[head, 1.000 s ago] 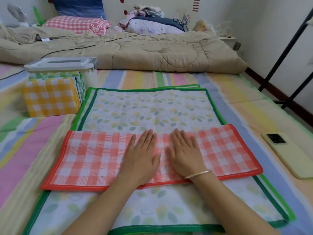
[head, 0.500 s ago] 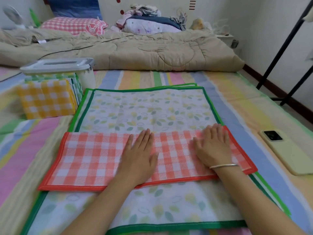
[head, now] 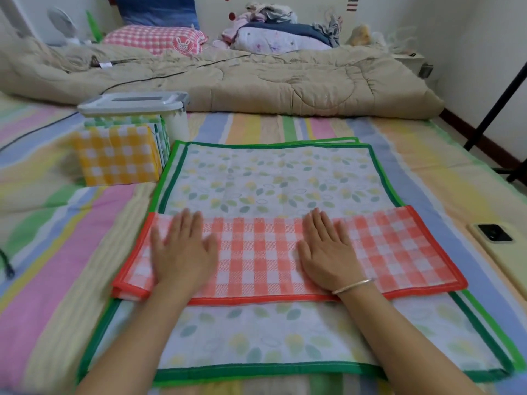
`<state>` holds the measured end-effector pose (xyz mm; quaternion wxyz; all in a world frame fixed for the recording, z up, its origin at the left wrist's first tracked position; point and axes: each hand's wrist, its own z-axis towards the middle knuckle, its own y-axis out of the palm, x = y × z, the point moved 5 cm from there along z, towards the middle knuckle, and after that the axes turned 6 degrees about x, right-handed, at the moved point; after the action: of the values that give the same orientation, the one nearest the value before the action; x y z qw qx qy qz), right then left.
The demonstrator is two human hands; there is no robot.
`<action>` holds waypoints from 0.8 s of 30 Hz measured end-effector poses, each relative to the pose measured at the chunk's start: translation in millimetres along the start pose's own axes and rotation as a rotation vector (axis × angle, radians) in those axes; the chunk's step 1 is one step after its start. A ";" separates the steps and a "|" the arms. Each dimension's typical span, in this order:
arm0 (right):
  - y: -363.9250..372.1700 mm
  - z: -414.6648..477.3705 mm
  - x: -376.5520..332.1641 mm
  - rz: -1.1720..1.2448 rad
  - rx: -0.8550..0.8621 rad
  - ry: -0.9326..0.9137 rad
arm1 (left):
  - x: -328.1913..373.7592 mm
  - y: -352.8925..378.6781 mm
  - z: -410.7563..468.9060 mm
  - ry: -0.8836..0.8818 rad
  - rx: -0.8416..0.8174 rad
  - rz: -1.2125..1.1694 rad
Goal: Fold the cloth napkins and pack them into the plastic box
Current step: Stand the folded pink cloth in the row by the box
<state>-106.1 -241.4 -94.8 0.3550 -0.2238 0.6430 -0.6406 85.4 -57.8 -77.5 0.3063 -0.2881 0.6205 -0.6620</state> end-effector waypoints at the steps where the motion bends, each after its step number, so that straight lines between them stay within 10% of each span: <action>1: 0.0 0.1 0.2 -0.001 -0.005 0.000 | -25.4 0.5 0.2 -0.075 -0.015 0.024; 10: -2.0 -1.0 1.5 -0.019 -0.004 0.052 | -37.4 -13.0 -5.9 -0.088 0.119 0.132; 15: -7.1 2.0 2.2 0.105 -0.013 0.055 | 62.3 -42.6 -35.0 0.396 0.414 -0.151; 20: -38.8 -8.1 20.0 0.829 0.223 0.144 | 157.7 -42.1 -61.3 0.718 0.103 -0.361; 24: -67.8 -34.2 64.8 0.556 0.420 0.193 | 171.9 -44.5 -52.9 0.691 0.077 -0.135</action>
<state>-184.8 -272.1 -41.6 0.4915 0.0987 0.5642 -0.6560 -68.2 -153.0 -36.3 0.0445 -0.0757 0.6416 -0.7620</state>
